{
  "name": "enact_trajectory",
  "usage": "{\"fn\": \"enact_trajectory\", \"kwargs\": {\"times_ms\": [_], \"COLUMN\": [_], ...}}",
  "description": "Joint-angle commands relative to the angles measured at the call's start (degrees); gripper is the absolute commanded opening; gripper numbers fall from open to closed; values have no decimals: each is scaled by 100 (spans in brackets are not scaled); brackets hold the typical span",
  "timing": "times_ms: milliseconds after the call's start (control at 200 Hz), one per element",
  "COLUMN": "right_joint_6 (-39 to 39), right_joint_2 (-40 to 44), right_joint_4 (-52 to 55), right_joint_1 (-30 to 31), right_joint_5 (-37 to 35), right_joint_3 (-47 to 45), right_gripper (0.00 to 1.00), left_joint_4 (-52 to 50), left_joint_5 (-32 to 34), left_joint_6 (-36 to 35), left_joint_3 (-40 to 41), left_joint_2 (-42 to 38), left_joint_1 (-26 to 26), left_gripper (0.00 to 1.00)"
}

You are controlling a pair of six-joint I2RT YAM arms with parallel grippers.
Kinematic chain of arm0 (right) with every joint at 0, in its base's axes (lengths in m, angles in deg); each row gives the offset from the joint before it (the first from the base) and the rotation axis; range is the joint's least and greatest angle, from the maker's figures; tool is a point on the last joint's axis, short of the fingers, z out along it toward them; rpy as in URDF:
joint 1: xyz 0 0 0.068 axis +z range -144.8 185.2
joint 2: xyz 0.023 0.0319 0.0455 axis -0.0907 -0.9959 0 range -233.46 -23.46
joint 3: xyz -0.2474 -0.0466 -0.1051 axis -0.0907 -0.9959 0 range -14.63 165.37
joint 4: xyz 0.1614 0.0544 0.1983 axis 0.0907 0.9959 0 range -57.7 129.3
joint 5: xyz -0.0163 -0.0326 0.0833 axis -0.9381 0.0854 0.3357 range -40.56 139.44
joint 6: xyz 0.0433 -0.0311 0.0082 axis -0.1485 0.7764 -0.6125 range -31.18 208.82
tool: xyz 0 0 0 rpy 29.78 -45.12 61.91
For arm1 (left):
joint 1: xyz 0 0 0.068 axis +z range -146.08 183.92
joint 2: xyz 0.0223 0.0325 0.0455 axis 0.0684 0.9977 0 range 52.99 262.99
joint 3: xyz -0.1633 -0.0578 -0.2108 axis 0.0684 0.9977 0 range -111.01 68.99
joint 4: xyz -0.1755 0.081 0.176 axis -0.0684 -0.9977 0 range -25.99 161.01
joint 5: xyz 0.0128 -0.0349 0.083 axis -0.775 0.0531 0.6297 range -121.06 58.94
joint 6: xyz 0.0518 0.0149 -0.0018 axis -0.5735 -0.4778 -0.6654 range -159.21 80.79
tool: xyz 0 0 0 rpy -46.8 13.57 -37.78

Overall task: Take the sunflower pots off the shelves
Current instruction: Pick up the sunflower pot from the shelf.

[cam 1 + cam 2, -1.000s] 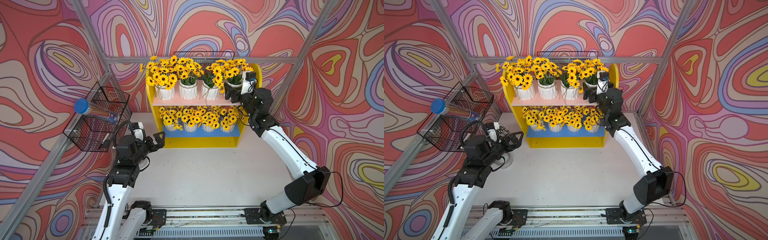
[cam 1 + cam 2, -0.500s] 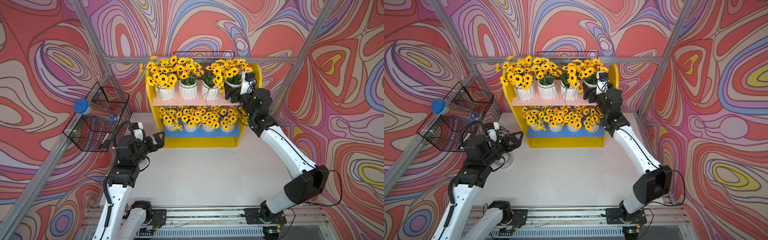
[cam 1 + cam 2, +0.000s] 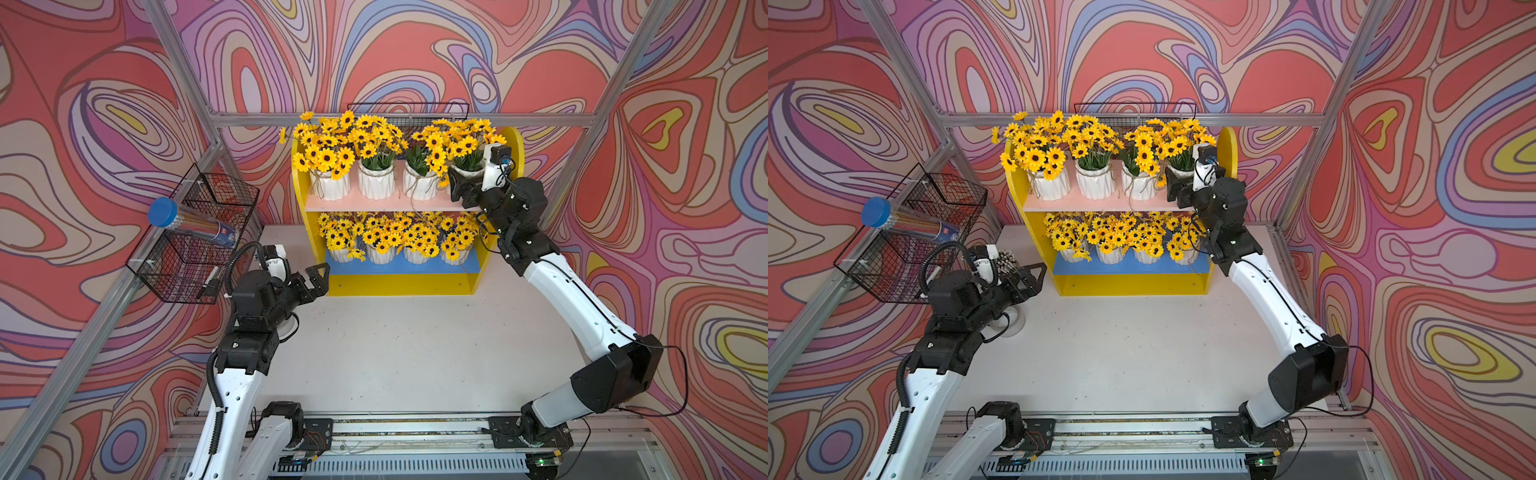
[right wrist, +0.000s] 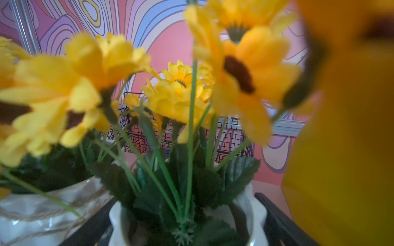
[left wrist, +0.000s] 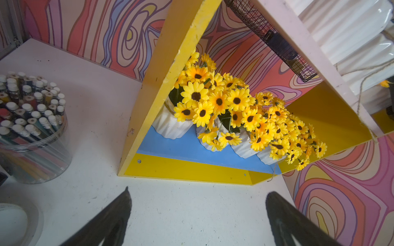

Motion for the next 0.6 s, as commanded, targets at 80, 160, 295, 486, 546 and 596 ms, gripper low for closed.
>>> {"fn": "enact_trajectory", "kwargs": {"times_ms": [80,160,295,486,546,596], "right_joint_6": [76,77,95,114,126,141], "right_joint_2": [276,304,312,434,474,507], "right_joint_4": [138,168,215,205,273,307], "right_joint_1": [9,15,13,10,7,12], "right_joint_5": [4,1,-6,-96,-89,-95], "right_joint_3": [-142,-124,-74,-42,11,35], "right_gripper": [33,30,22,22,21,21], "left_joint_4": [179,196,203,215,217,220], "left_joint_5": [-114,-126,-158,-191,-194,-208], "left_joint_6": [84,93,100,101,104,100], "left_joint_3": [79,79,87,96,90,88], "left_joint_2": [7,16,16,25,29,43], "left_joint_1": [50,50,50,50,50,50], "left_gripper": [100,99,100,100,100,100]}}
